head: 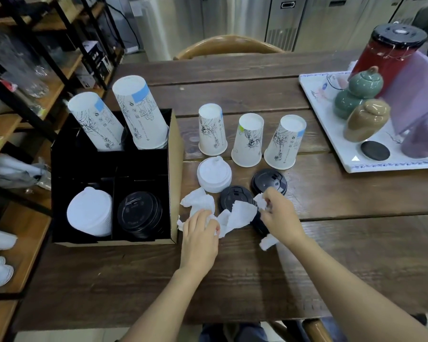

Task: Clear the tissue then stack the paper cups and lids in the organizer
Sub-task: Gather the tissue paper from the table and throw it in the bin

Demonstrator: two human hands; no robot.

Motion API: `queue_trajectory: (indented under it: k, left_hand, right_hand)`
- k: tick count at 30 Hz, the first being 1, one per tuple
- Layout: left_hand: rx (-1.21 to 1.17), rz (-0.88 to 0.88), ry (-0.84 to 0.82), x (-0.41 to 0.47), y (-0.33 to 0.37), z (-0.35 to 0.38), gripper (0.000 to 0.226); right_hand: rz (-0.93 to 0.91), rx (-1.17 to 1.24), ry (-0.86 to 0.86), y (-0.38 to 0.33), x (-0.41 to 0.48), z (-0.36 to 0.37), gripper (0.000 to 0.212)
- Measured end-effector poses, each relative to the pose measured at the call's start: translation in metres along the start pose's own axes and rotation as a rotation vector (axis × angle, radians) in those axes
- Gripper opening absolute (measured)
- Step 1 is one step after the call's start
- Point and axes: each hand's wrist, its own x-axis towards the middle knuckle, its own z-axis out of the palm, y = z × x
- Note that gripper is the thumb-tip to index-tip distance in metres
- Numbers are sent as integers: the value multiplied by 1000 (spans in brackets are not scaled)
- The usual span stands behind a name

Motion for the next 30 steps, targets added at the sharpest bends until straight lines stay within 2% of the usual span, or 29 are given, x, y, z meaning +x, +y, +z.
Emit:
queue_trajectory:
  k: [3, 6, 9, 10, 13, 15, 18, 19, 22, 26, 30]
  left_hand:
    - [-51, -29, 45, -2, 2, 0, 23]
    - [-113, -57, 105, -5, 3, 2, 7]
    - [-140, -102, 120, -9, 4, 5, 16]
    - [-147, -119, 105, -10, 5, 5, 20]
    - [-135, -155, 25, -14, 5, 6, 29]
    - [-106, -160, -5, -15, 4, 5, 31]
    - [-102, -167, 7, -17, 3, 4, 30]
    - [-107, -169, 13, -18, 2, 4, 30]
    - [-117, -183, 27, -20, 3, 5, 30]
    - [-131, -230, -11, -23, 5, 5, 31]
    - [-155, -292, -69, -24, 1, 1, 31]
  right_hand:
    - [59, -97, -16, -5, 1, -2, 19]
    - [54, -294, -134, -12, 1, -1, 42]
    - [110, -451, -279, -13, 5, 11, 60]
    - [132, -484, -288, -12, 6, 15, 57]
    - [93, -540, -228, -11, 7, 21, 27]
    - [13, -464, -199, -8, 7, 22, 21]
    - [-59, -209, -173, -9, 8, 16, 30]
    - [-39, -139, -147, -10, 9, 12, 30]
    - [89, 41, -23, -16, 14, 2, 9]
    - [140, 151, 80, -26, 20, -7, 10]
    - [111, 164, 51, -31, 26, -4, 12]
